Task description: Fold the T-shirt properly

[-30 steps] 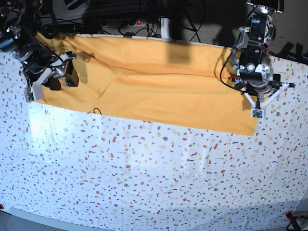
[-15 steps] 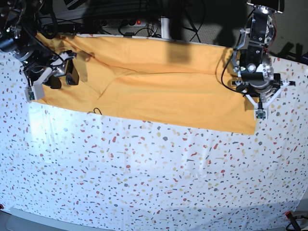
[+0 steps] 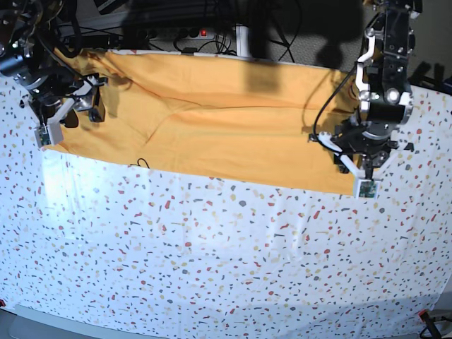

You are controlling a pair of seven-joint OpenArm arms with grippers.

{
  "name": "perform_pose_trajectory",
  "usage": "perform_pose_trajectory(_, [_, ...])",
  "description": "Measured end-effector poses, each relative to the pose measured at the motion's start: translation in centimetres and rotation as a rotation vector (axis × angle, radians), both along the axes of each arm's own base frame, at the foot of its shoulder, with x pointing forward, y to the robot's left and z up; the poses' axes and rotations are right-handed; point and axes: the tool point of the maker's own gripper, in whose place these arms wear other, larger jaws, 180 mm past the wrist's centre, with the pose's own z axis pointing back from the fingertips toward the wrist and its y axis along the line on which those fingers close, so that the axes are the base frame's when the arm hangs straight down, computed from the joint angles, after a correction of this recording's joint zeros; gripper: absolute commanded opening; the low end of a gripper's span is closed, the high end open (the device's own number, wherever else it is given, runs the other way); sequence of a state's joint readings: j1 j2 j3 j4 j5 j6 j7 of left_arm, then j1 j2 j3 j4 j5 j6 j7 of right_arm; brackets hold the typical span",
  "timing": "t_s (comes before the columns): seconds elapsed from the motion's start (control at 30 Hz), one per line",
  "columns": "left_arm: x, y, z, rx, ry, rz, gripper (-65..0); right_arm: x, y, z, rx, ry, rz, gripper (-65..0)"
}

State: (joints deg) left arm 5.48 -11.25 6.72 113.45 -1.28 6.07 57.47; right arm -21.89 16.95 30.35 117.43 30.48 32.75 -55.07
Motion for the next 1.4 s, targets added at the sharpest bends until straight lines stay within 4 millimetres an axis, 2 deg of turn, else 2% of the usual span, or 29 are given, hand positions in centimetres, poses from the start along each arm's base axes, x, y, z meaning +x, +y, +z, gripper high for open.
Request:
perform_pose_trajectory(0.07, [0.0,-0.9,-0.4,-0.039,0.008,-0.034,-48.6,-0.1,-0.2,-0.2,-0.007,0.009,-0.004,-30.5])
perform_pose_trajectory(0.2, [0.1,-0.3,-2.2,-0.023,0.033,-0.026,-48.6,-0.7,-1.1,-2.0,-0.004,0.062,-0.034,-30.5])
perform_pose_trajectory(0.4, [-1.8,1.1,-8.5,0.002,0.208,0.009,-48.6,-2.5,-2.5,-6.1,0.046,0.188,-0.095,-30.5])
perform_pose_trajectory(0.57, [-0.9,1.6,-10.7,-0.003,0.159,0.016,-48.6,-3.0,-3.4,-8.6,0.078,0.237,-0.142,-30.5])
perform_pose_trajectory(0.77, [0.8,2.2,-11.8,-0.001,0.137,0.025,-48.6,0.4,-4.4,-9.6,0.135,0.204,-0.193,-30.5])
perform_pose_trajectory(0.97, [2.5,2.3,-11.7,-0.010,0.141,0.036,-48.6,4.0,-5.4,-9.2,0.128,0.163,-0.218,-30.5])
perform_pose_trajectory(1.2, [4.7,-0.2,-11.7,-0.039,0.139,-0.007,-48.6,7.0,-6.3,-8.5,0.116,0.112,-0.240,-30.5])
perform_pose_trajectory(1.4, [6.2,-2.1,-11.9,-0.080,0.128,-0.004,-48.6,8.5,-8.5,-9.2,0.114,0.104,-0.282,-30.5])
